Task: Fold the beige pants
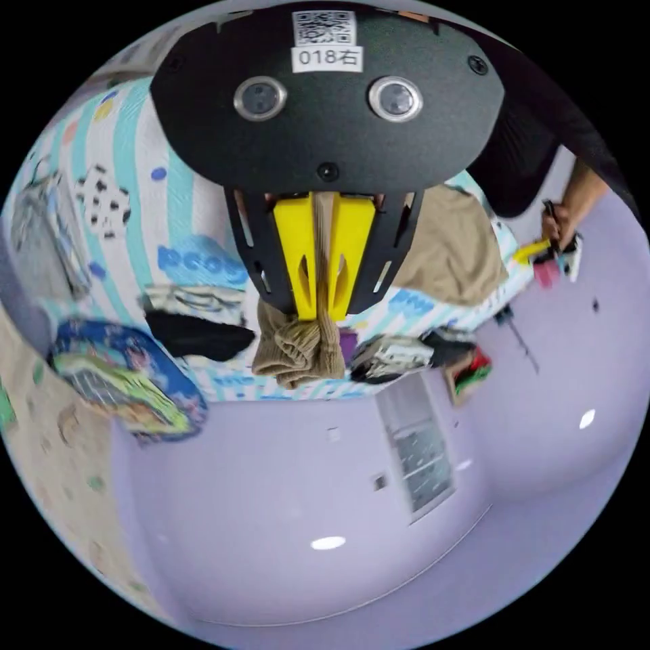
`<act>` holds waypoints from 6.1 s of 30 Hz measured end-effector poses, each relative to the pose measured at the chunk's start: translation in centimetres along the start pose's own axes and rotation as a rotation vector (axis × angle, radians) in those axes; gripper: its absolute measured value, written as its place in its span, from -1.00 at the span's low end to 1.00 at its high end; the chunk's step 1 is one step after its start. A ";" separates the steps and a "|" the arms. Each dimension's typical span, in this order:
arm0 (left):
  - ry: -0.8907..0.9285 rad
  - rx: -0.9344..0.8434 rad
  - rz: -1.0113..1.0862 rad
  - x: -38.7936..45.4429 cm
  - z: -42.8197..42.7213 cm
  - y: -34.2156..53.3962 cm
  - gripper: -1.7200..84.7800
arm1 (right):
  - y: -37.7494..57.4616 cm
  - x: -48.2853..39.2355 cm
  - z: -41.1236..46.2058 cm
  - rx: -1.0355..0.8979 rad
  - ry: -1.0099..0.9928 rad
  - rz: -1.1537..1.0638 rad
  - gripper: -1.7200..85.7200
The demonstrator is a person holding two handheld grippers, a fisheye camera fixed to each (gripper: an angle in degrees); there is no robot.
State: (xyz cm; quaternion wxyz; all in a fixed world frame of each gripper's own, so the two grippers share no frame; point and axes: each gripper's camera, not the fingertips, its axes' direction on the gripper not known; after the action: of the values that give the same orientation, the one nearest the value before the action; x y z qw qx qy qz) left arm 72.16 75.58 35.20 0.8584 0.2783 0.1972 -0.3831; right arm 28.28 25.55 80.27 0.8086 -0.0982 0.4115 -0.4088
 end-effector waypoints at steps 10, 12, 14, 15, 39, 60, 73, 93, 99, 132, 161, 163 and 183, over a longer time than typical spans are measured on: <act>-0.031 0.086 -0.040 -5.1 -4.8 1.4 -0.76 | 9.3 -29.0 11.5 -0.395 0.110 -0.597 -0.76; -0.070 0.058 0.009 -4.4 -4.2 0.8 -0.76 | 9.1 -29.5 8.3 -0.358 0.097 -0.610 -0.76; -0.075 0.029 0.077 -3.1 -2.5 -0.2 -0.76 | 8.7 -29.1 5.6 -0.332 0.074 -0.599 -0.76; -0.070 0.018 0.097 -2.6 -1.8 -0.5 -0.76 | 8.5 -28.3 3.8 -0.306 0.100 -0.587 -0.77; -0.086 -0.612 0.311 4.9 40.8 -6.7 -0.76 | 11.7 -13.6 -2.3 -0.574 0.047 -0.344 -0.97; -0.331 0.397 -0.243 -18.3 -14.9 4.3 -0.64 | 3.2 -28.2 5.6 -0.553 -0.200 -0.441 -0.92; -0.220 0.111 -0.415 -24.2 -12.0 -0.3 -0.79 | 4.3 -28.9 2.2 -0.496 -0.098 -0.384 -0.97; -0.304 0.171 -0.182 -6.6 -15.0 -2.9 -0.80 | 8.8 -19.9 -2.4 -0.350 -0.057 -0.141 -0.97; -0.502 0.137 0.314 16.9 -7.2 -5.3 -0.79 | 12.3 -10.2 -7.0 -0.238 -0.010 0.124 -0.97; -0.368 -0.450 0.445 17.7 14.4 -0.9 -0.96 | 15.7 3.3 9.8 -0.447 -0.077 0.061 -0.94; 0.277 -0.464 -0.009 3.1 20.3 -17.8 -0.65 | 22.9 31.0 25.7 -0.561 -0.981 0.538 -0.65; 0.259 -0.469 0.003 3.8 20.6 -18.1 -0.68 | 22.9 30.7 26.3 -0.586 -0.992 0.508 -0.66; 0.026 -0.493 0.967 49.4 31.1 -23.9 -0.85 | 27.9 31.7 -4.1 0.256 -0.344 0.440 -0.77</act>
State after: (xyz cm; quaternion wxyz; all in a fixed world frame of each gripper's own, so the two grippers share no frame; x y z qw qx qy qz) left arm 88.74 15.81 23.98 0.9741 0.1324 0.1411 0.1167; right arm 51.78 20.81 45.32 0.9414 0.0281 0.2250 -0.2498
